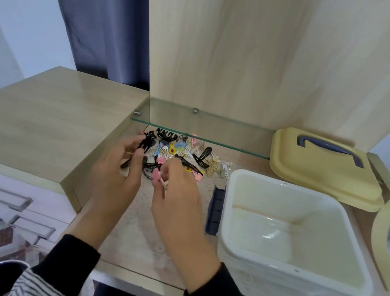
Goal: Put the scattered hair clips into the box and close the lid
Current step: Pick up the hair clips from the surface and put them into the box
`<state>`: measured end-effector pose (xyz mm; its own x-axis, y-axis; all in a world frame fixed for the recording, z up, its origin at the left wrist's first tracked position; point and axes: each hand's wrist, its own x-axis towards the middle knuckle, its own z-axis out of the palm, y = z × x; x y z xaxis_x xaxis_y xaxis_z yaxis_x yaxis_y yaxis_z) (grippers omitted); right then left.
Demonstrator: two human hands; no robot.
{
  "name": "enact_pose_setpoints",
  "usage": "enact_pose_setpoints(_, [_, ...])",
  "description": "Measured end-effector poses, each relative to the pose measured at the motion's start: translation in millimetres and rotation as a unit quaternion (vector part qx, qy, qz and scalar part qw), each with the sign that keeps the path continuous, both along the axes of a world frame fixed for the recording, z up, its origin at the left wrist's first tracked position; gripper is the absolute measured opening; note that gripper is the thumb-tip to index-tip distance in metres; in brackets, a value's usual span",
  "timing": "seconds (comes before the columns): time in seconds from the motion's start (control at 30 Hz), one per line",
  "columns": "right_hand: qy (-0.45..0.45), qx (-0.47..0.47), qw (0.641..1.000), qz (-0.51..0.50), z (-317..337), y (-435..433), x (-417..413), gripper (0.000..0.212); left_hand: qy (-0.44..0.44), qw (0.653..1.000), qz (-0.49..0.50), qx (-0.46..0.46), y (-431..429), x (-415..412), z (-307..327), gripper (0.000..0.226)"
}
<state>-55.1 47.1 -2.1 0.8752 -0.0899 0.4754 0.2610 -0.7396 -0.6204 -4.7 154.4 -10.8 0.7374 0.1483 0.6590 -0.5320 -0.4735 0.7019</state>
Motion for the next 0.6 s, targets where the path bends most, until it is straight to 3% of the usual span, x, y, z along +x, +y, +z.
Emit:
enact_pose_setpoints(0.13, [0.004,0.052,0.997,0.05,54.0,-38.3,-20.2,0.024,0.086,0.983,-0.115,-0.118,-33.1,-12.8,50.6,0.034])
enact_pose_setpoints(0.3, [0.114,0.082,0.987,0.079,108.5,-123.8,-35.8,0.016,0.244,0.897,-0.326,-0.169,-75.9,-25.0,90.4,0.03])
enact_pose_setpoints(0.43, [0.237,0.045,0.966,0.091,114.8,-186.4,-38.8,0.014,0.363,0.853,-0.373,-0.032,-109.4,-25.9,102.2,0.022])
enact_pose_setpoints(0.6, [0.362,0.007,0.927,0.1,98.6,-230.6,-38.0,0.018,0.417,0.784,-0.383,0.254,-141.9,-18.1,98.0,0.012])
